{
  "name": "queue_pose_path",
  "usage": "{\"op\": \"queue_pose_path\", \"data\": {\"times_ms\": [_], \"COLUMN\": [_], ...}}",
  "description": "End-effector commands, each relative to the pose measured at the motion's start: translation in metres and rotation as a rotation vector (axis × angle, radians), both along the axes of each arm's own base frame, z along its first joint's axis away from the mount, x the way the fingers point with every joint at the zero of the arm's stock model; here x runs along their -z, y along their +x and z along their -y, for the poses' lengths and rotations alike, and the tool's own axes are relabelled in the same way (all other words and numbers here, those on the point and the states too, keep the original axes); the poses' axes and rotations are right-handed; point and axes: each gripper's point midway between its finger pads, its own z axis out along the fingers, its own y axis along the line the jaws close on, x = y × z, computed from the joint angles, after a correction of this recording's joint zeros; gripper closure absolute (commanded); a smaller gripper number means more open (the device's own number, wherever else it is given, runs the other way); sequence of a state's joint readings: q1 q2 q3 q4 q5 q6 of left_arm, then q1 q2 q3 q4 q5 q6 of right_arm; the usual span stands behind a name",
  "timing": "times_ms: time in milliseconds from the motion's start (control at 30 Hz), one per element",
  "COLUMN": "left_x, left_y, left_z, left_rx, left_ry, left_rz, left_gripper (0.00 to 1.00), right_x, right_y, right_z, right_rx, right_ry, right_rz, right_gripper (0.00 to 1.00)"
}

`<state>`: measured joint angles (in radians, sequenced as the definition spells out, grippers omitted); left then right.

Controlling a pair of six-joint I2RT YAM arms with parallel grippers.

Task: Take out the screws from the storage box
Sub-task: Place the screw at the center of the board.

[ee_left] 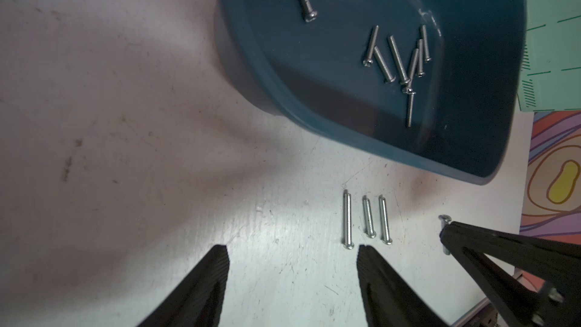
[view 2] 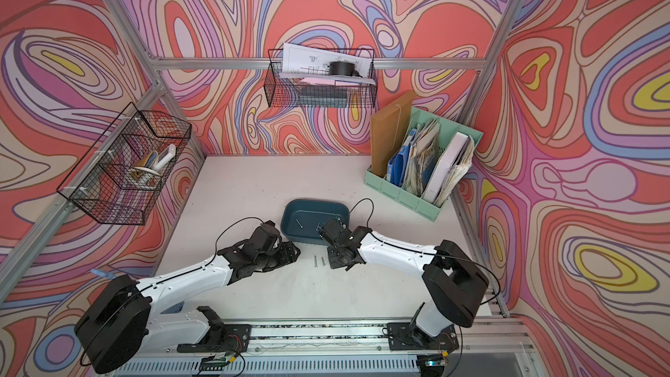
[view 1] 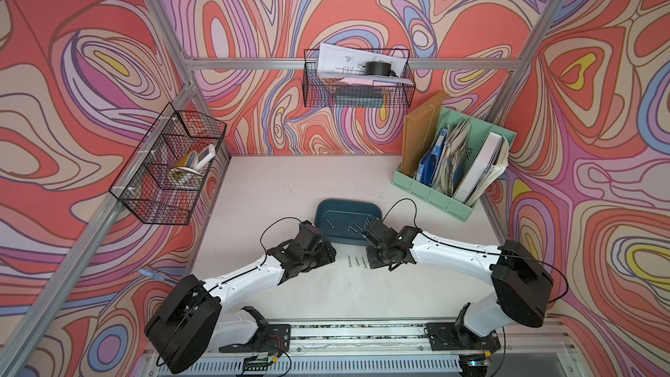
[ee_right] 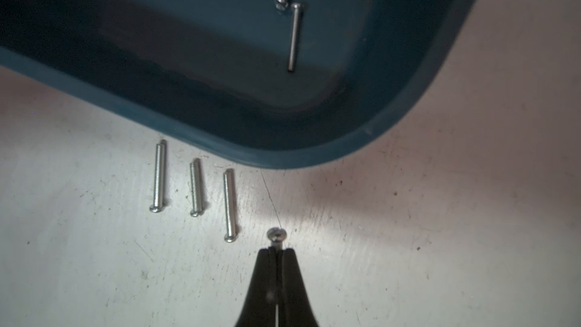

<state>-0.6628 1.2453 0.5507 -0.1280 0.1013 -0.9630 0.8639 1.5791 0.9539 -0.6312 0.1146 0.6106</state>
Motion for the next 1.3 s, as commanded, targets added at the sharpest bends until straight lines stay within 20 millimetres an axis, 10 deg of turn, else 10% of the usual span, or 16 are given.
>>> {"op": "queue_pose_path", "data": {"times_ms": [0,633,1267], "left_x": [-0.009,-0.011,-0.031], "left_y": [0.001,0.001,0.005], "left_z": [-0.002,-0.008,-0.015], "left_rx": [-0.012,-0.035,-0.067], "left_ry": [0.009,0.025,0.024], "left_rz": [0.016,0.024,0.084], "left_gripper": [0.29,0.29,0.28], "right_x": [0.013,0.035,-0.116], "right_y": [0.001,-0.005,0.053], "right_z": [-0.011,-0.007,-0.03], "right_rx": [-0.009,-0.018,-0.065], "right_ry": [0.028,-0.019,0.053], "right_rz": [-0.005,-0.031,0.214], "right_gripper": [1.0,0.85,0.81]}}
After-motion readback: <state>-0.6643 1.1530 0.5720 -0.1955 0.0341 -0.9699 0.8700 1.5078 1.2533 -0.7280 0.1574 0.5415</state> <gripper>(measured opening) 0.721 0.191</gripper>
